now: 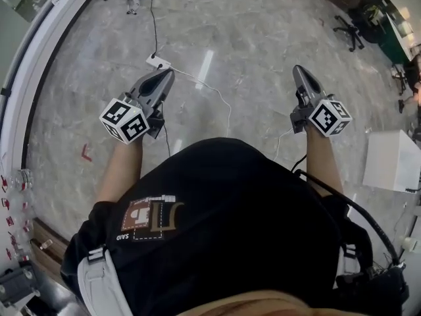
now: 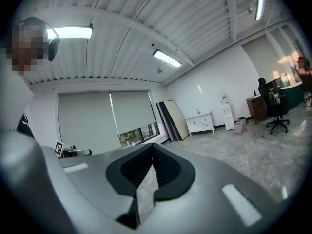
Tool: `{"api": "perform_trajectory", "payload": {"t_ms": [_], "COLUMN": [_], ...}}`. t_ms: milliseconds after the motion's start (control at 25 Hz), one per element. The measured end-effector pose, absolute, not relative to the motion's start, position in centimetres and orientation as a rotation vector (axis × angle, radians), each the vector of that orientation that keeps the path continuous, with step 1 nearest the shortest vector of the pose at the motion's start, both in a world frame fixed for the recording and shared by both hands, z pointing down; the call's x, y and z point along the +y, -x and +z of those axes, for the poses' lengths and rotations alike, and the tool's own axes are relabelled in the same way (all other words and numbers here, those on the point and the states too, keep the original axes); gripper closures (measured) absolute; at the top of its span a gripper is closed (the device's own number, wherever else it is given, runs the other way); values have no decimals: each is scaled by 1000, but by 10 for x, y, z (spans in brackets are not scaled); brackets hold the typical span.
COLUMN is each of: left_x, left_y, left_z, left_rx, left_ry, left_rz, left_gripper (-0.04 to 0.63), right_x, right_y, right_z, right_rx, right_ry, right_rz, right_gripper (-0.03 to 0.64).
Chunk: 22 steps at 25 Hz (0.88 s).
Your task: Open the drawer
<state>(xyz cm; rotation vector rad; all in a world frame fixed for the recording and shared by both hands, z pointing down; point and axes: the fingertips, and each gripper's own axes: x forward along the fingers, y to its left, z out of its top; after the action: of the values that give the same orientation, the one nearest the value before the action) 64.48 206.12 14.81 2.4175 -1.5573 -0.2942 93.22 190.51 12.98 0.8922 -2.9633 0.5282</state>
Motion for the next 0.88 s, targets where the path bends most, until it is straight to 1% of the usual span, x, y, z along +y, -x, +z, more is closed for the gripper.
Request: {"api": "perform_trajectory", "payload": {"t_ms": [280, 480, 760, 880], "left_x": [1990, 1903, 1763, 1712], "left_y": [-616, -601, -623, -630], "left_z": [169, 161, 138, 142], "left_rx": [-1627, -1759, -1809, -1783], "left_ry": [-2336, -2277, -2234, -2209], "left_rz": [-273, -280, -361, -383], "left_gripper": [597, 597, 597, 597], "right_x": [1821, 1715, 1572, 1520], "right_y": [-896, -879, -892, -898], "right_z": [152, 145, 113, 117], "right_rx": [-2982, -3037, -3047, -3051], "right_ry": [-776, -639, -506, -511], "right_rz": [465, 415, 280, 308], "right_gripper": [615, 615, 615, 615]}}
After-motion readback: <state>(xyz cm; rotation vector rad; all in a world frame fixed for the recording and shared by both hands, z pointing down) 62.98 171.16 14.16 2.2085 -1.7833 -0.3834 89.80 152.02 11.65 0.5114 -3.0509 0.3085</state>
